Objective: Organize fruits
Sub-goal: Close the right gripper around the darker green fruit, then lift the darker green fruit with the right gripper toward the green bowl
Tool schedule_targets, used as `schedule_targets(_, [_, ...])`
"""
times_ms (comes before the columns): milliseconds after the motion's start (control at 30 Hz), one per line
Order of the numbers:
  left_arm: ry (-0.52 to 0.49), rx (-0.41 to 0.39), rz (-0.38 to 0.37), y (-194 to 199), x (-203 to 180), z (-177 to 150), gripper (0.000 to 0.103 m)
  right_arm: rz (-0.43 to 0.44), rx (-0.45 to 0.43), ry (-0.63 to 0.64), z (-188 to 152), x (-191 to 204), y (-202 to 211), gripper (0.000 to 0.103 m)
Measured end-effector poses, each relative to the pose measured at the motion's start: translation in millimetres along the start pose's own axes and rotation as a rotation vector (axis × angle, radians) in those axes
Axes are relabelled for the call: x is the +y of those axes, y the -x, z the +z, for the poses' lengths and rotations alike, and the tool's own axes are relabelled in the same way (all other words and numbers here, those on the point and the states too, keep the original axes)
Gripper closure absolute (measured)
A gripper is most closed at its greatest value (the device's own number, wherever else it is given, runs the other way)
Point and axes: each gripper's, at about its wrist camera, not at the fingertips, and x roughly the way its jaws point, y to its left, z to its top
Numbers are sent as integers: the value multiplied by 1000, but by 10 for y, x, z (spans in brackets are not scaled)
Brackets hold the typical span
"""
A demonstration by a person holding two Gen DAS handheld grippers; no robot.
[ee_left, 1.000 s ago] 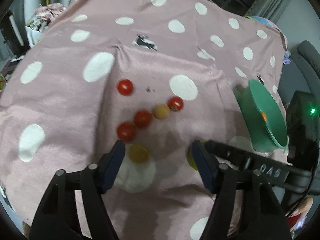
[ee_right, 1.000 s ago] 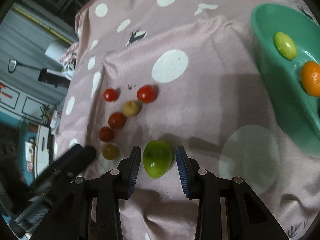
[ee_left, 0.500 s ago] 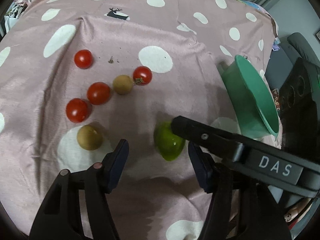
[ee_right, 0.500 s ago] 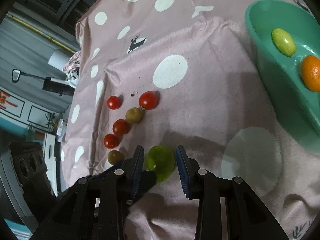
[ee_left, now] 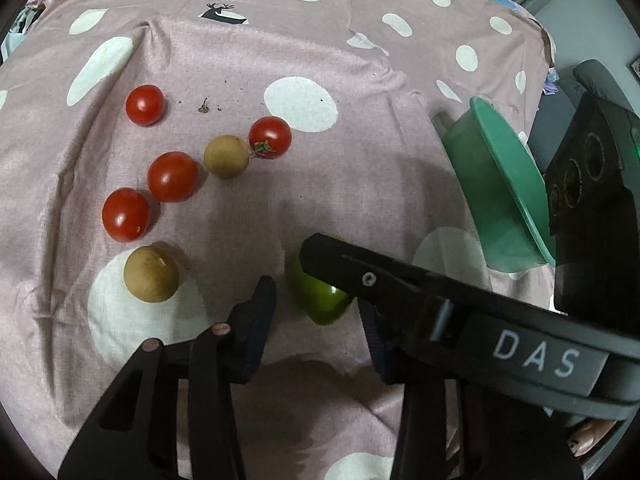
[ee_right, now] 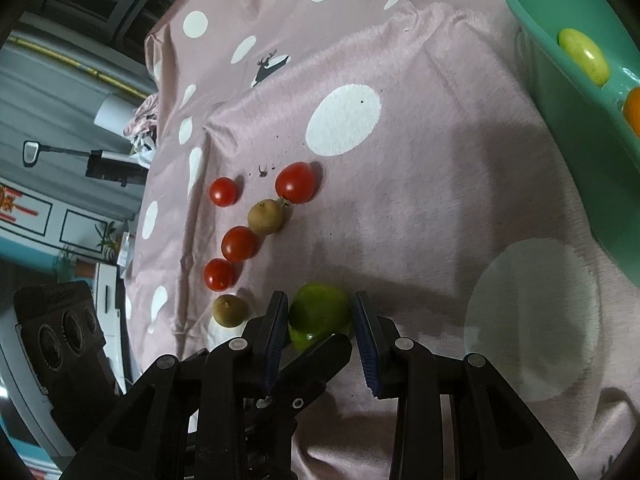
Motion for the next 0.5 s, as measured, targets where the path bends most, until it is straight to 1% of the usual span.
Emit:
schedule_targets(33, [-1,2,-6,-8,-2,0,66,0,0,1,-2,1,-1,66])
schedule_targets(67, [0,4,-10,-20,-7,3,71,0,-1,4,-3,6,-1,66])
schedule_targets(333, [-15,-12,5,6,-38,-5,70,-8,-6,23,-17,47,-10,66])
schedule_targets(500, [-42,-57,13,121,-91,2,70,5,-40,47,-34,100,76,66])
